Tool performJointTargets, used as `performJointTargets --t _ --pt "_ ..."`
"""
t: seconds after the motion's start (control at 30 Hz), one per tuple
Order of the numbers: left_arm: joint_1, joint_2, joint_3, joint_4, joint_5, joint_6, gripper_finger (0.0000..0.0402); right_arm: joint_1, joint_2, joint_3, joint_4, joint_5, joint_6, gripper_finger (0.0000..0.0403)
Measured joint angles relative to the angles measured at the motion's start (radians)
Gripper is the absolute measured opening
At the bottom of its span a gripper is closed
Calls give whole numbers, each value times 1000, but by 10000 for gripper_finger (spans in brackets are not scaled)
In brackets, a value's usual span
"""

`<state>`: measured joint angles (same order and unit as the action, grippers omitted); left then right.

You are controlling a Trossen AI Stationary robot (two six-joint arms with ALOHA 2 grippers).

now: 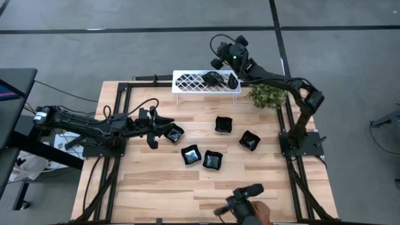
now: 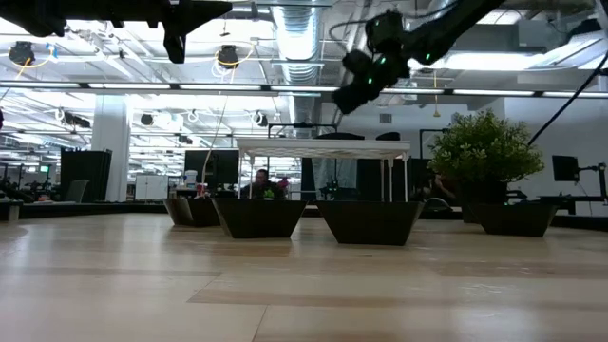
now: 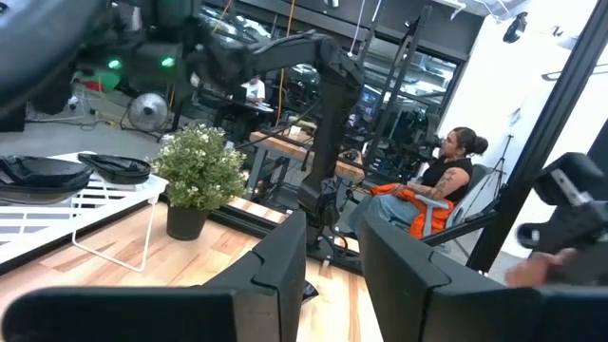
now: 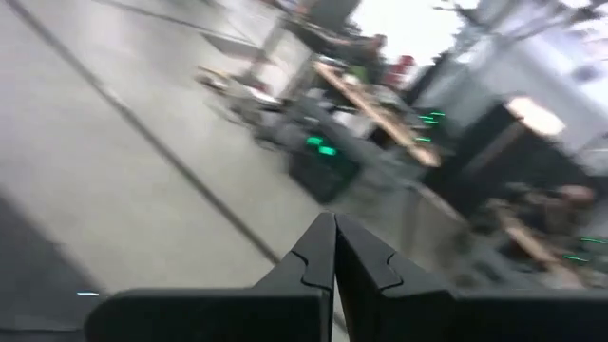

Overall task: Pick & Place Mini shaped plates
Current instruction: Put the distorted square plate on the shelf

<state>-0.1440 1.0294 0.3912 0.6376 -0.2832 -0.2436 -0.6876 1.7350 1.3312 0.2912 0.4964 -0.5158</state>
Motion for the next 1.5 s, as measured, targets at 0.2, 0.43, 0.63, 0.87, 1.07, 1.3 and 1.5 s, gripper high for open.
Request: performJointTargets --t 0.2,0.43,0.63,0.87,1.07,1.3,1.5 --pt "0 0 0 0 0 0 102 13 -167 -60 -147 -266 160 0" --pt "0 0 0 0 0 0 102 80 -469 -360 -83 -346 268 0" --pt "0 0 0 0 0 0 102 220 -697 -616 -11 -376 273 0" --pt "0 0 0 0 0 0 102 353 -768 -744 -23 -375 295 0" --pt "0 0 0 0 0 0 102 444 -744 -749 -4 -378 427 0" --pt "0 0 0 0 0 0 102 518 -734 -747 -85 -411 402 0" --pt "0 0 0 0 0 0 102 544 -717 -747 -203 -421 427 0"
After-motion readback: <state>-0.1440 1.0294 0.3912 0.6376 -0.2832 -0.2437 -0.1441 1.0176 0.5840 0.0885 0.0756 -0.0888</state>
